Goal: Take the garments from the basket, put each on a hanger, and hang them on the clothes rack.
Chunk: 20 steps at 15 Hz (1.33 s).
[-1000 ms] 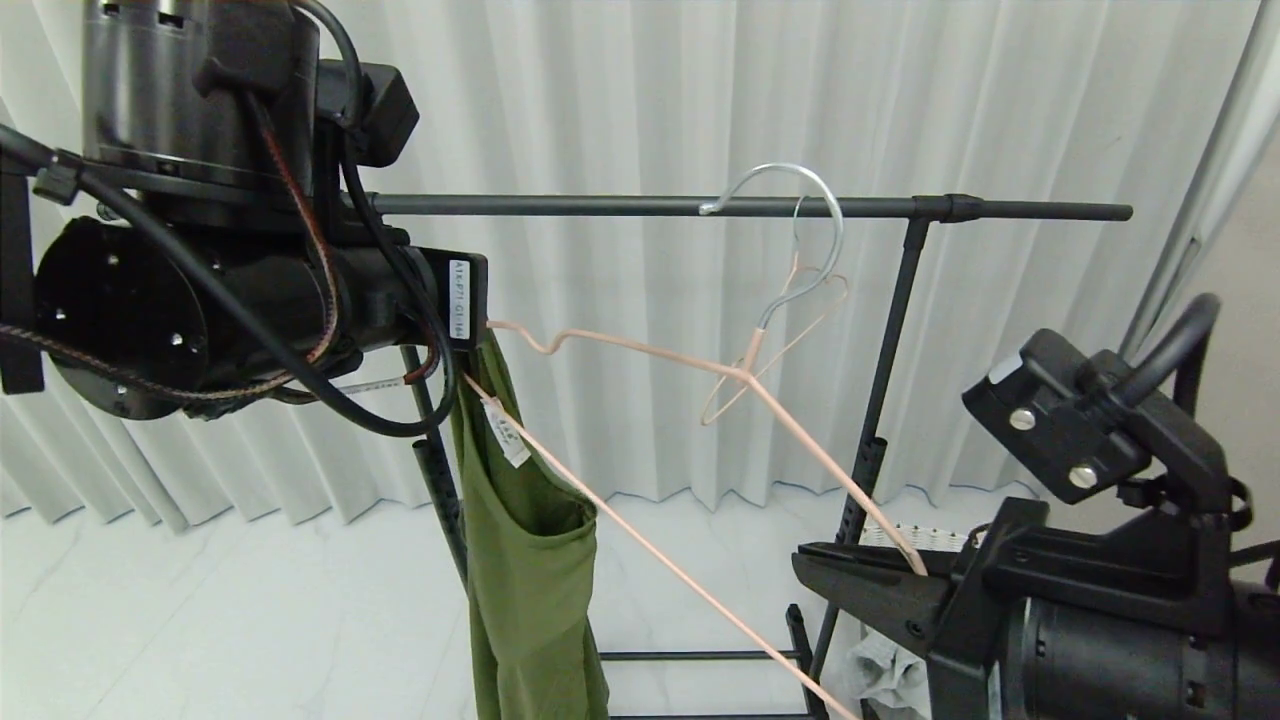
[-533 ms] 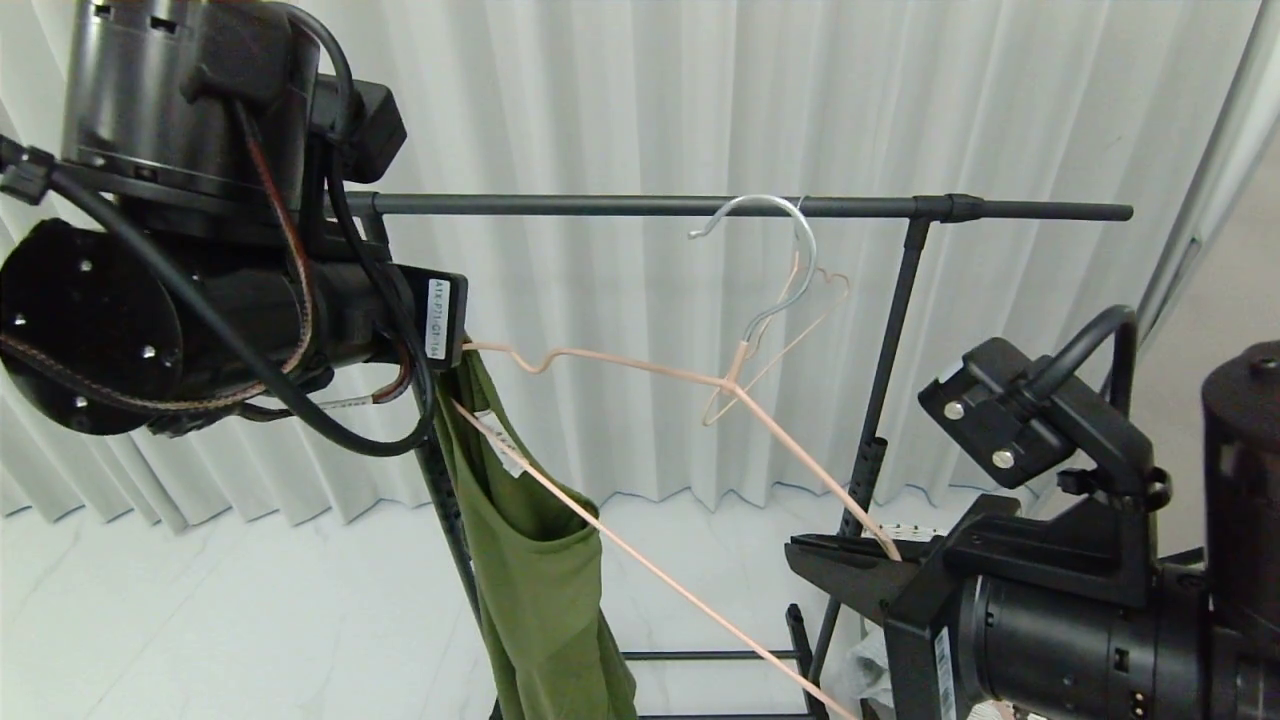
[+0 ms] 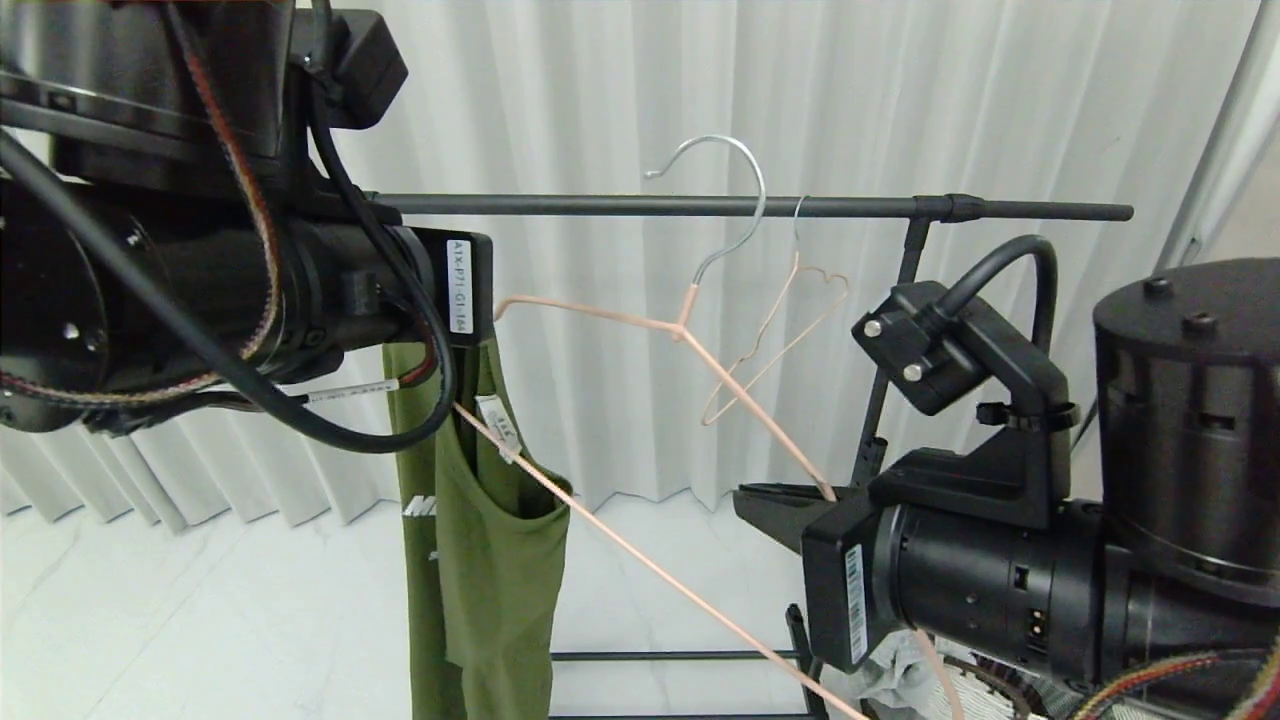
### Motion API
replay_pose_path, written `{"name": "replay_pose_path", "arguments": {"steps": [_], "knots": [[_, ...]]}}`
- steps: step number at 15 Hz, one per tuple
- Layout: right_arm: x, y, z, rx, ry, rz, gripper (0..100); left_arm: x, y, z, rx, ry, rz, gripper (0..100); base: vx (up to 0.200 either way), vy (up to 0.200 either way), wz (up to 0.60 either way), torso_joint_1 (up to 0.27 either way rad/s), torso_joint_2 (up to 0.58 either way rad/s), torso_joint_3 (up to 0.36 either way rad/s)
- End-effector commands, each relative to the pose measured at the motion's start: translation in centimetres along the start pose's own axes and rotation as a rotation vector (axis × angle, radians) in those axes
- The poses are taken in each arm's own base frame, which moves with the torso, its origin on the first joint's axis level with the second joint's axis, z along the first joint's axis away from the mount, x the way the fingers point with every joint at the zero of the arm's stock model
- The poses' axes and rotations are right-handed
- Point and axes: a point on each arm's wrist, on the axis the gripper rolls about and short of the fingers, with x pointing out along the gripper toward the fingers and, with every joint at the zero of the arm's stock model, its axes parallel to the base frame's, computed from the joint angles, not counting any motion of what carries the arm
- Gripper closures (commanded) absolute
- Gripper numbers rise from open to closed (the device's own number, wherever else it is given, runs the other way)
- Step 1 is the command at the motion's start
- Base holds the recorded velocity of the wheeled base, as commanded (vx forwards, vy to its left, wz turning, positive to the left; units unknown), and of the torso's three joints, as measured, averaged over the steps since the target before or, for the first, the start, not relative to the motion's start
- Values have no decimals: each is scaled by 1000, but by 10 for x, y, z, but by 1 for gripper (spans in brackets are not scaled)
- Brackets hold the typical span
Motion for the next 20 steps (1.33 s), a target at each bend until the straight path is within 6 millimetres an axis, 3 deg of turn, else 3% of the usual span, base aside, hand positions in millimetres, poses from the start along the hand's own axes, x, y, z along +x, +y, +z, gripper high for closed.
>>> {"name": "replay_pose_path", "arguments": {"steps": [1, 11, 20], "knots": [[8, 3, -1, -5, 13, 1, 100, -7, -10, 3, -18, -17, -46, 100, 0, 0, 0, 0, 0, 0], [12, 10, 0, -12, -17, 22, 100, -42, -55, 18, -82, -78, -270, 100, 0, 0, 0, 0, 0, 0], [8, 10, 6, -24, -44, 17, 100, -48, -59, 19, -82, -90, -299, 100, 0, 0, 0, 0, 0, 0]]}}
